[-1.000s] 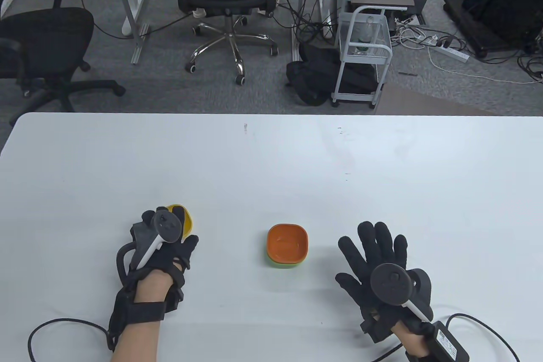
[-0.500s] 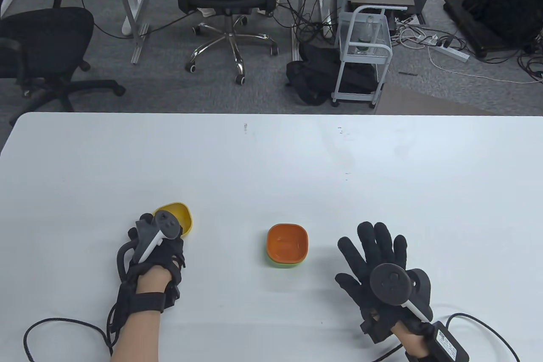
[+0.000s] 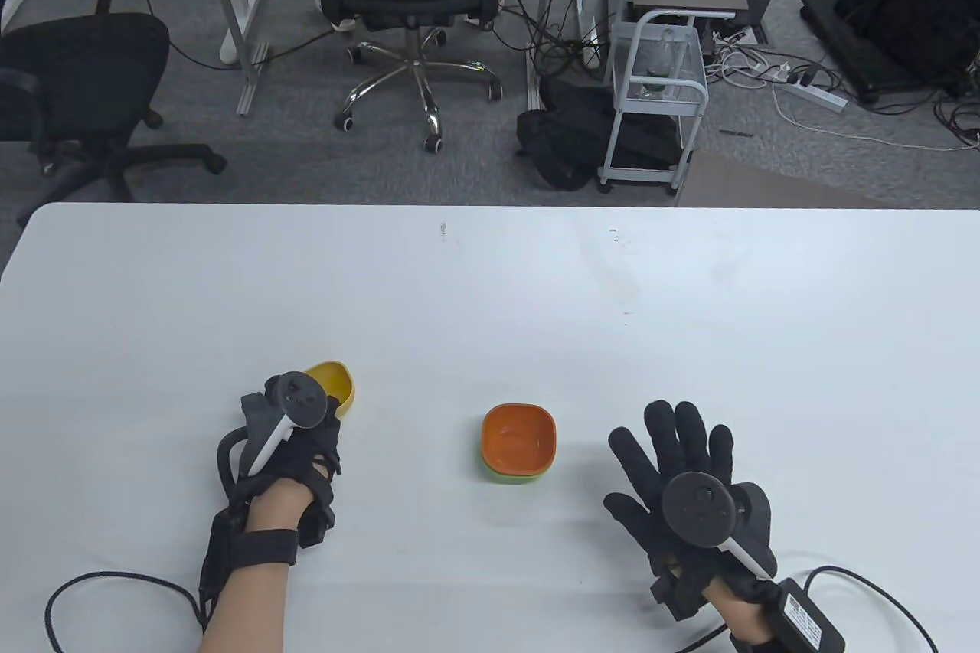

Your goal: Nest small dish into small dish

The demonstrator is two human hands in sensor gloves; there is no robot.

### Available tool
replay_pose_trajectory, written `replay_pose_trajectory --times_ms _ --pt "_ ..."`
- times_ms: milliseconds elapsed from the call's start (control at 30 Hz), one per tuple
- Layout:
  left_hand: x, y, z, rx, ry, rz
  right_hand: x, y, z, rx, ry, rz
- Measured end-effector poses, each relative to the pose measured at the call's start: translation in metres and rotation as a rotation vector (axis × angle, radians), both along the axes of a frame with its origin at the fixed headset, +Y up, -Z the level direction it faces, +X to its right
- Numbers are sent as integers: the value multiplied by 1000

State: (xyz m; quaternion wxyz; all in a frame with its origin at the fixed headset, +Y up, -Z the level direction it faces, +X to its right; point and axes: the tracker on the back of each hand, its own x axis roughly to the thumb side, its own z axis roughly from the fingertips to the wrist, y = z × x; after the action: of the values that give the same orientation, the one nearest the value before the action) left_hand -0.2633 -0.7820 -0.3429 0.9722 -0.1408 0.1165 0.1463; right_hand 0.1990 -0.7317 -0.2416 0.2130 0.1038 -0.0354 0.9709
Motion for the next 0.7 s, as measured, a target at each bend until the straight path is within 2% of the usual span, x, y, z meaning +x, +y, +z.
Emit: replay_pose_trajectory --times_ms 300,533,700 --pt "43 43 21 232 -107 -38 0 -2 -1 -18 -14 14" --pt "114 51 39 312 -313 -85 0 -2 -1 -24 -14 1" --pt "171 46 53 337 -479 -96 2 -3 -3 -39 -16 -4"
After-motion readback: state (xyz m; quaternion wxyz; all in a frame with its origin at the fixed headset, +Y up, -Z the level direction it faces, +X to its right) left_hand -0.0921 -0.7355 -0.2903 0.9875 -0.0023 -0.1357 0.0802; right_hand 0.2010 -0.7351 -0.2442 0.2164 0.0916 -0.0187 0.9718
